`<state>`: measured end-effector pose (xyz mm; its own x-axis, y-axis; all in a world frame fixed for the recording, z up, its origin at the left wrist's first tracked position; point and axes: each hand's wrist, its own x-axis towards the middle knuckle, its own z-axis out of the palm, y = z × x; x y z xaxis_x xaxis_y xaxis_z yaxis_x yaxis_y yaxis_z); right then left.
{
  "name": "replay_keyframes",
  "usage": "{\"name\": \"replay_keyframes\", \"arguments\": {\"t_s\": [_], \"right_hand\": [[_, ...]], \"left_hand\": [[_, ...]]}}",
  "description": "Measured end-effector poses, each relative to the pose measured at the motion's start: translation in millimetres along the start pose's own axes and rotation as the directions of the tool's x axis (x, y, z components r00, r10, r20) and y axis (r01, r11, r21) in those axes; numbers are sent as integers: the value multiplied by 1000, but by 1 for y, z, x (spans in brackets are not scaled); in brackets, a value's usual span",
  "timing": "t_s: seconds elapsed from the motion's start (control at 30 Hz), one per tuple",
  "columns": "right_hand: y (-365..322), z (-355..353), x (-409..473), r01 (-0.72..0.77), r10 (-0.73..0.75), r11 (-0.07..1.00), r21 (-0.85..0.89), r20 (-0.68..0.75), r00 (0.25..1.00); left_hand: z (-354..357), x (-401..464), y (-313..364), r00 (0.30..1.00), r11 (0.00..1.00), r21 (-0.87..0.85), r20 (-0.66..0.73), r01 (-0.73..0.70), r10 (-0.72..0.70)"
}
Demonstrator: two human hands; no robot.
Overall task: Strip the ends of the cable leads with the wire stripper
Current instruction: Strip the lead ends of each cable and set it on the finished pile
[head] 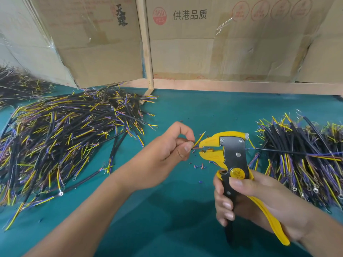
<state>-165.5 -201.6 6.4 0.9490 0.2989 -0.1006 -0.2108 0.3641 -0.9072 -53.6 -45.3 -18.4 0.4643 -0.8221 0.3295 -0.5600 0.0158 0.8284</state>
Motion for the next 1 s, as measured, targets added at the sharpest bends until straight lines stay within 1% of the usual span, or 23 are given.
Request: {"name": "replay_keyframes", "arguments": {"t_s": [0.03, 0.07, 0.1, 0.17, 0.23, 0.37, 0.43, 0.5, 0.73, 1.0], "right_hand": [[14, -38, -16, -62, 58, 992, 112, 35, 998], [22, -45, -22, -16, 14, 999, 50, 28, 999], [33, -46, -33, -21, 21, 1000, 0, 1, 1000], [30, -45, -34, -53, 54, 997, 57, -12, 998], [29, -45, -36, -94, 96, 993, 67, -13, 995], [29, -41, -37, -83, 87, 991, 106, -26, 996], [31, -42, -36, -73, 77, 993, 90, -40, 996], [31, -42, -36, -73, 78, 994, 79, -64, 995], [27, -44, -37, -104, 110, 993, 57, -99, 989], [27, -41, -37, -90, 96, 994, 54, -124, 988]], "left_hand": [[0, 0, 0, 1000, 1000, 9, -5, -1, 1], [1, 0, 0, 1000, 1000, 14, -6, -4, 4], [1, 0, 0, 1000, 1000, 16, -6, -5, 5], [2, 0, 0, 1000, 1000, 15, -5, -3, 3], [3, 1, 0, 1000, 1000, 16, -5, 0, 0], [4, 1, 0, 1000, 998, 54, -21, 14, -13], [5, 1, 1, 999, 993, 115, -45, 23, -18], [3, 0, 2, 998, 975, 222, -65, 17, -3], [0, 0, 9, 989, 898, 430, -62, -97, 136], [4, 1, 9, 983, 910, 400, -90, -109, 157]]}}
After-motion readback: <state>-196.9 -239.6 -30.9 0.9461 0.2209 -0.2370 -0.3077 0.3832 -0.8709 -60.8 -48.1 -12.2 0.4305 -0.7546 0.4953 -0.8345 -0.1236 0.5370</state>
